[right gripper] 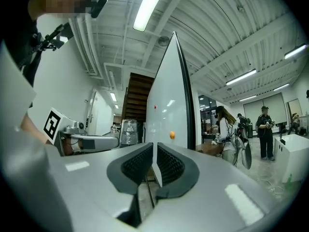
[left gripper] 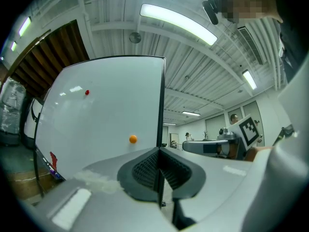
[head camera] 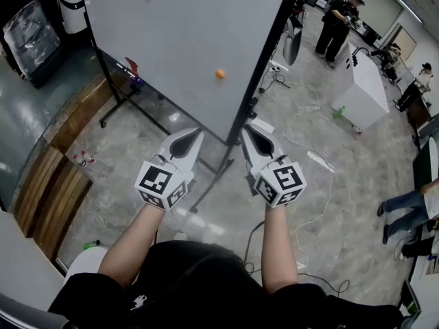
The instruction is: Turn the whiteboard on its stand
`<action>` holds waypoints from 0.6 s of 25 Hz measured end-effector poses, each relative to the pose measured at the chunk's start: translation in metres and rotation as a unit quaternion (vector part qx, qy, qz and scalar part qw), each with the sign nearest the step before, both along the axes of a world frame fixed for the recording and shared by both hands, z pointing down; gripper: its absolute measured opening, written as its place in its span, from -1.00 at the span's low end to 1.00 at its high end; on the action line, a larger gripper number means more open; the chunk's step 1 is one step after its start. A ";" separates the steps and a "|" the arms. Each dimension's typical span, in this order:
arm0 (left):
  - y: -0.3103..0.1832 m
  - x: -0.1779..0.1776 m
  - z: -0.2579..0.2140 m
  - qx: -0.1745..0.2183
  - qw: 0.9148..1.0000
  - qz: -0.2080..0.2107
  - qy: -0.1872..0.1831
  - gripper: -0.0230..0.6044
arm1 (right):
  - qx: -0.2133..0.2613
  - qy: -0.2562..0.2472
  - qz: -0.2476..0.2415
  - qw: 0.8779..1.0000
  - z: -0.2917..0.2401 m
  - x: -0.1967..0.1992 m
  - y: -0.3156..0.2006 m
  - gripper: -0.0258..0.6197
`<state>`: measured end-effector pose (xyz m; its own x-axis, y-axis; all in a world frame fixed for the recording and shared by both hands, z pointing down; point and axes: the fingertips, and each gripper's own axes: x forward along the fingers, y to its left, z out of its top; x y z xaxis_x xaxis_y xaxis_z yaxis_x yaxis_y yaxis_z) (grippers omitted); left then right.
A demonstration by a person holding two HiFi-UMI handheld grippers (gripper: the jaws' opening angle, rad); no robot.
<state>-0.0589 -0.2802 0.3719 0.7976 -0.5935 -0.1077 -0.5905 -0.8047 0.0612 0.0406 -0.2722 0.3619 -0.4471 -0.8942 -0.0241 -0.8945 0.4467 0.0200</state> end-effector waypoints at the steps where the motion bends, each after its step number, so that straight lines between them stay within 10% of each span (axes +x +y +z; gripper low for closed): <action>1: 0.001 -0.002 0.000 0.000 1.000 0.001 0.000 -0.92 | 0.000 -0.001 0.000 1.000 0.001 -0.003 0.003 -0.82; 15: 0.007 -0.029 -0.005 0.003 1.000 -0.010 0.004 -0.92 | 0.001 -0.022 -0.006 1.000 0.003 -0.037 0.025 -0.89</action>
<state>-0.0882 -0.2737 0.3671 0.7846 -0.6088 -0.1174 -0.6061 -0.7930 0.0614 0.0033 -0.2471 0.3650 -0.4562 -0.8887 -0.0452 -0.8891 0.4573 -0.0176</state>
